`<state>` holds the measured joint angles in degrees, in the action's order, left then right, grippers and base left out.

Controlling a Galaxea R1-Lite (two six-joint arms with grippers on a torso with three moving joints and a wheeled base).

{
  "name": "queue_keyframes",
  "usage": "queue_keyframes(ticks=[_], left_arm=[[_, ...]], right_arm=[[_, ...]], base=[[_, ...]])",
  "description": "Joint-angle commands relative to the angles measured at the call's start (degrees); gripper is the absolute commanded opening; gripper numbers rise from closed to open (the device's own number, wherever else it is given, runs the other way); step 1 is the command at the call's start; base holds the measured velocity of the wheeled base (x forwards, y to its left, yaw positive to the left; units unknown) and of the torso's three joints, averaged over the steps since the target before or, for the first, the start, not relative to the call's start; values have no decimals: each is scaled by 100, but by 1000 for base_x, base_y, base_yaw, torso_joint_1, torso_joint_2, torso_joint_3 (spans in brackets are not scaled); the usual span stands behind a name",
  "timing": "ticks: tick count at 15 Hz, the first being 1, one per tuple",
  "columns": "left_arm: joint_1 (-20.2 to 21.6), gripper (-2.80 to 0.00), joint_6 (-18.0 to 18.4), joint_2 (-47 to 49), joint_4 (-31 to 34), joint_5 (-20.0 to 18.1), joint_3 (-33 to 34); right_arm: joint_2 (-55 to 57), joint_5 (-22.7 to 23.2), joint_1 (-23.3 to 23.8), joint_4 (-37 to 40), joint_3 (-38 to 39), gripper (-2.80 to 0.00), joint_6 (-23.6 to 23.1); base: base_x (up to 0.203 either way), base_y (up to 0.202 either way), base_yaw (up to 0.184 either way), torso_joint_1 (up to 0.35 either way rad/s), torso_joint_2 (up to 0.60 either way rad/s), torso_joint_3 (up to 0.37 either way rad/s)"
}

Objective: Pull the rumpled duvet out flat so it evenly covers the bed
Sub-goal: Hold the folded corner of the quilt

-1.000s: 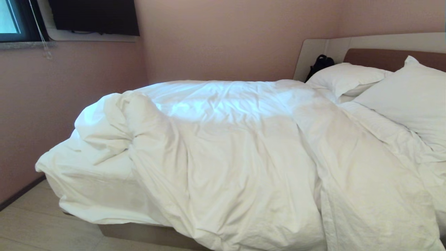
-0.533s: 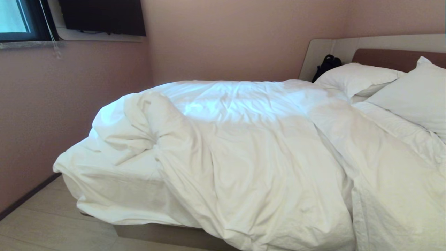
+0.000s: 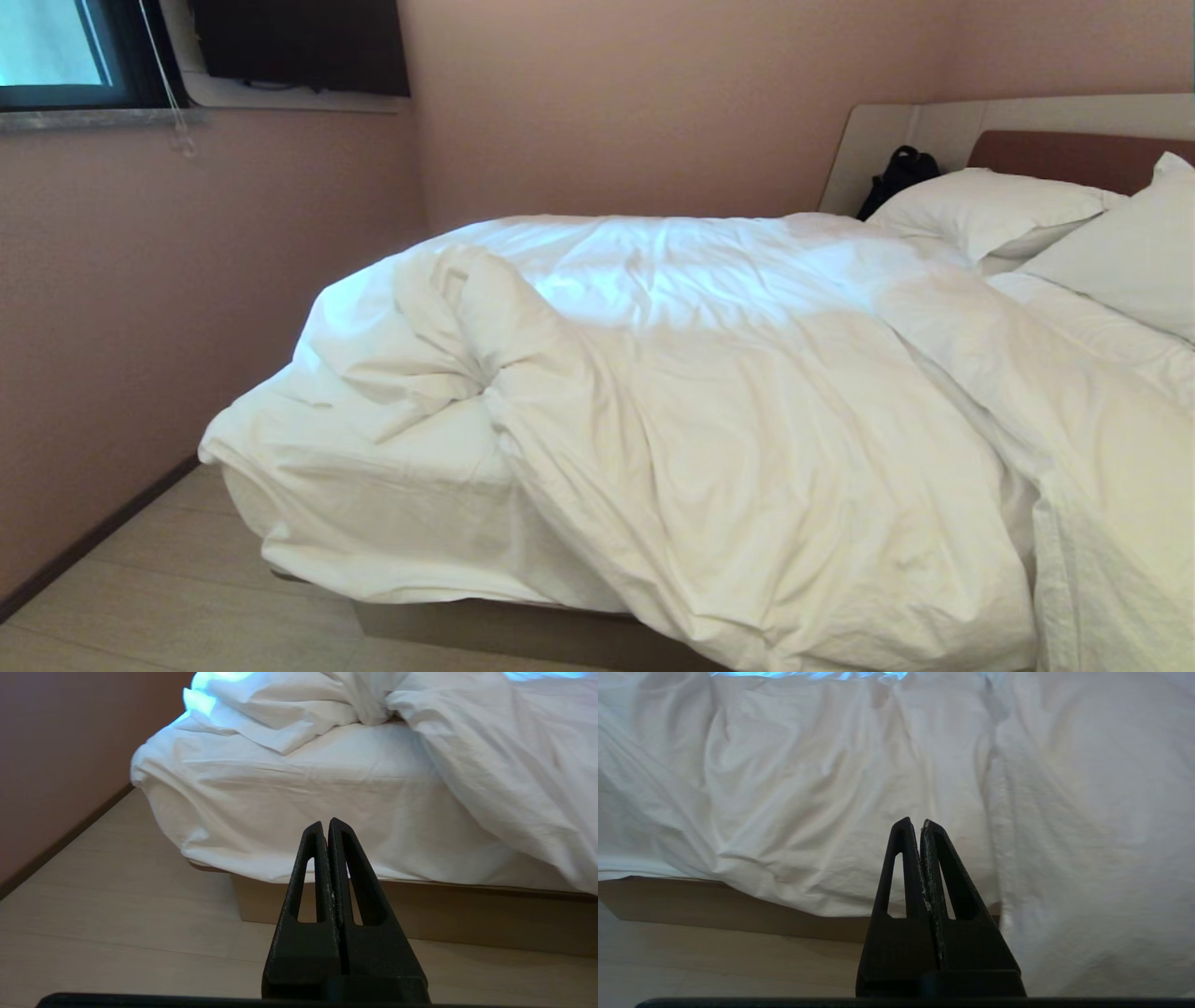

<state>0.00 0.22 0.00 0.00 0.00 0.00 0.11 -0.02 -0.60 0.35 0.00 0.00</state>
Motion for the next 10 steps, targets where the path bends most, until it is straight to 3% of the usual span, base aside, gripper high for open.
queue_keyframes(ticks=[1, 10], left_arm=[[0, -280, 0, 0, 0, 0, 0], [0, -280, 4, 0, 0, 0, 0]], right_arm=[[-2, 2, -2, -8, 0, -280, 0], [-2, 2, -2, 0, 0, -280, 0]], base=[[0, 200, 1, 0, 1, 3], [0, 194, 0, 2, 2, 1]])
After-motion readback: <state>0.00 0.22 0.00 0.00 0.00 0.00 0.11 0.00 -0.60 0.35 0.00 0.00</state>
